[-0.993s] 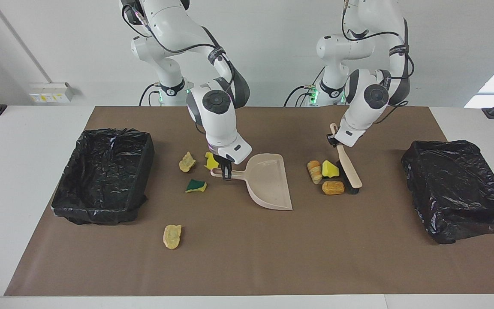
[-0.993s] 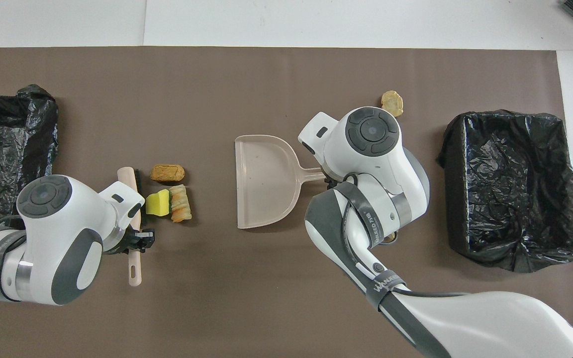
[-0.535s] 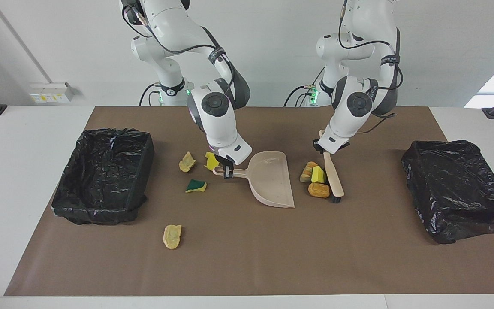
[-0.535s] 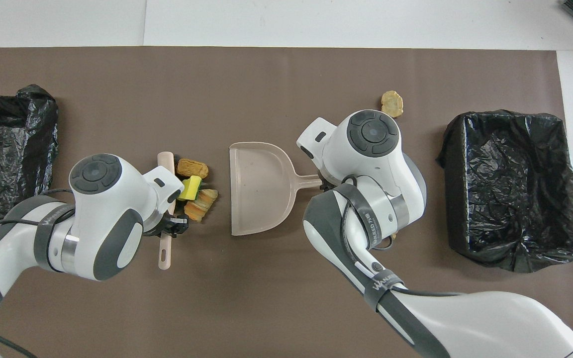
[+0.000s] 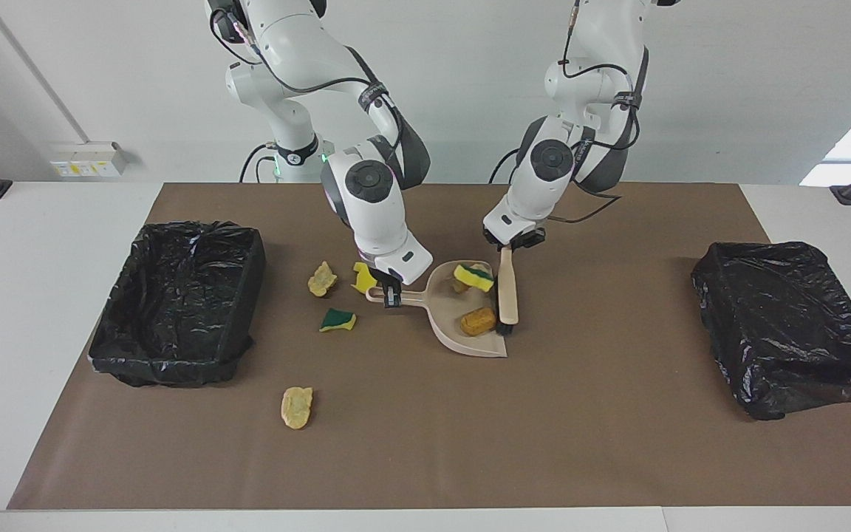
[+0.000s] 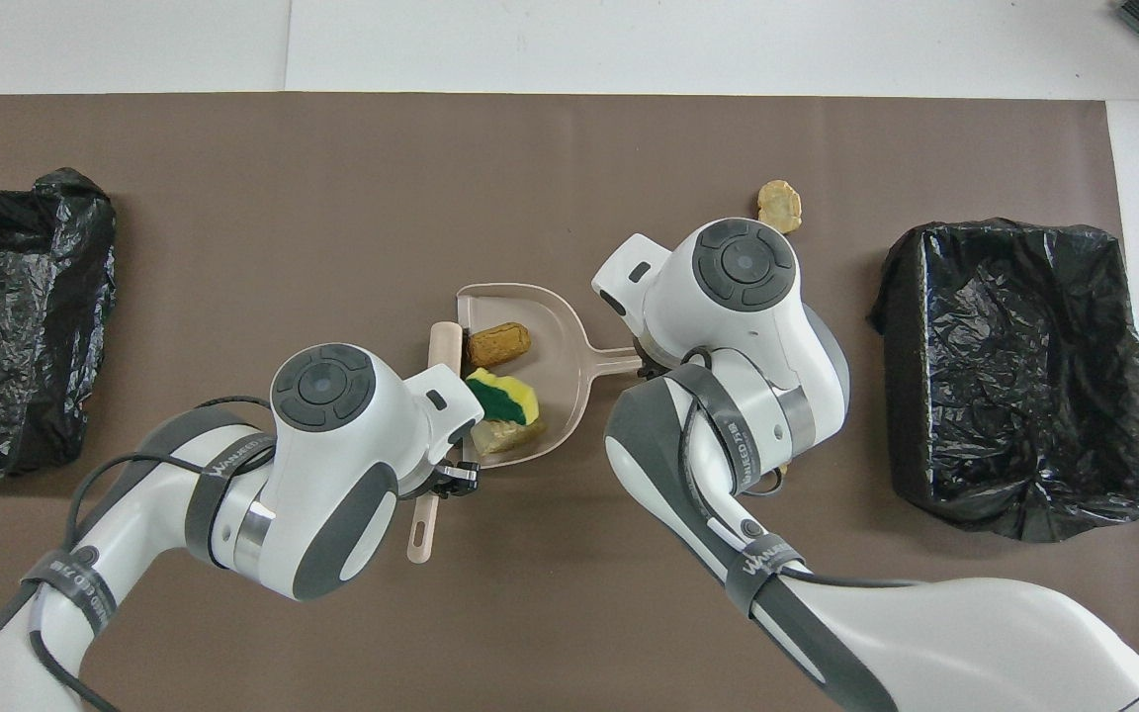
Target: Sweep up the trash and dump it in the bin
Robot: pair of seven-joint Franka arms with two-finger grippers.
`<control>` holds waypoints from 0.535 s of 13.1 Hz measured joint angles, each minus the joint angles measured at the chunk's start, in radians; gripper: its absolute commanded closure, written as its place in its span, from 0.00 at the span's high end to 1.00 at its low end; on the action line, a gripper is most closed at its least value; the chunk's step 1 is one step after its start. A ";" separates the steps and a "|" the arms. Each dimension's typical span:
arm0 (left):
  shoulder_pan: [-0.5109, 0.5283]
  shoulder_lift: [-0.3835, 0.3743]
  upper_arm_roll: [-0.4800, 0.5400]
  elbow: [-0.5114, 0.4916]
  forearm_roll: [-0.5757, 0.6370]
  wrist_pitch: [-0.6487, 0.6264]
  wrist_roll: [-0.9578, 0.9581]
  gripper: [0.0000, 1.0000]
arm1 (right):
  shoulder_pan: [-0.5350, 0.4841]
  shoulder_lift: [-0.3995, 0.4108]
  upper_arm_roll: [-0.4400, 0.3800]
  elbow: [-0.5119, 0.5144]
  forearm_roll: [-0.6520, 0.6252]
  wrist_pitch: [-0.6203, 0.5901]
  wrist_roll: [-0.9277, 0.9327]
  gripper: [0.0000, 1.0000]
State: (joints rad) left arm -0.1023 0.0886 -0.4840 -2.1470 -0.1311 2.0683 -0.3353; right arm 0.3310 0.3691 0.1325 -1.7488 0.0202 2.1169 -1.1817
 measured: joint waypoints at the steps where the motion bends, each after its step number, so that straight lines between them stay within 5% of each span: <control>1: -0.001 0.005 -0.008 0.017 -0.001 0.000 -0.024 0.00 | -0.003 0.000 0.000 -0.001 0.000 0.000 -0.006 0.00; 7: -0.002 -0.009 -0.008 0.081 -0.001 -0.057 -0.089 0.00 | -0.020 0.000 0.000 -0.004 0.016 0.000 -0.033 0.00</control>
State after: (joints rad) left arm -0.1043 0.0801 -0.4917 -2.0655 -0.1318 2.0115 -0.4242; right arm 0.3110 0.3691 0.1322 -1.7524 0.0359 2.1169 -1.2150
